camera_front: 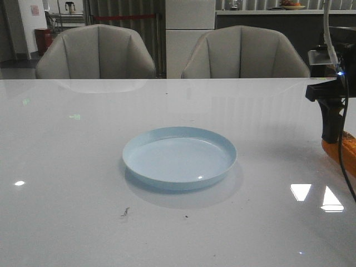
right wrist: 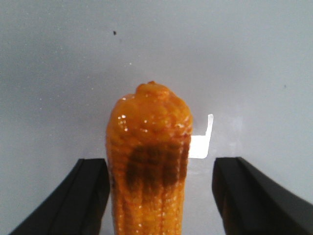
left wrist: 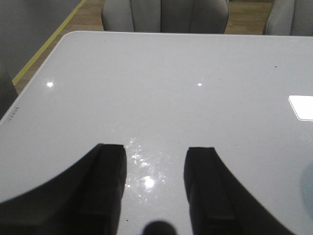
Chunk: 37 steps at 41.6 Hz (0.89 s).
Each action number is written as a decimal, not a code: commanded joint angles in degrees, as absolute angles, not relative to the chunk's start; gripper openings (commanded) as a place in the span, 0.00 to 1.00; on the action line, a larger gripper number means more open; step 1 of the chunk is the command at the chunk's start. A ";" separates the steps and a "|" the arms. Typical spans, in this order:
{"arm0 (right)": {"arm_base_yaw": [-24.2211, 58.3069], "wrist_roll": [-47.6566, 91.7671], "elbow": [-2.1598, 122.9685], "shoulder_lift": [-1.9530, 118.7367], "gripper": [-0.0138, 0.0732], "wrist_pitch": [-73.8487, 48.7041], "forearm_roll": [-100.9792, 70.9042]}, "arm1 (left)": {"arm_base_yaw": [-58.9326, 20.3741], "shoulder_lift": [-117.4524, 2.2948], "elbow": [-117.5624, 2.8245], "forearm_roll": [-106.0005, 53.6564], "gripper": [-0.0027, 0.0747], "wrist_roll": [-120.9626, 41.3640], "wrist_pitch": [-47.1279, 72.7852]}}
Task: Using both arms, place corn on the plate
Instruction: 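Lower the right gripper over the orange corn cob and grasp it, then lift the corn cob and carry it above the plate, right gripper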
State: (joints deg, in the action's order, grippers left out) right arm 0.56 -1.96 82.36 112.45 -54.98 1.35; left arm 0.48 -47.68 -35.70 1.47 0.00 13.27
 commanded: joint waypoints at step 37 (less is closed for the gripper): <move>0.48 -0.74 85.83 113.70 0.27 -53.95 0.56 | 0.57 -47.21 -37.38 0.95 0.50 0.00 9.03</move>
State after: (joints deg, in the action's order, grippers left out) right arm 0.56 -1.51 83.08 117.08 -53.73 1.14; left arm 0.48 -47.68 -35.70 1.47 0.00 13.27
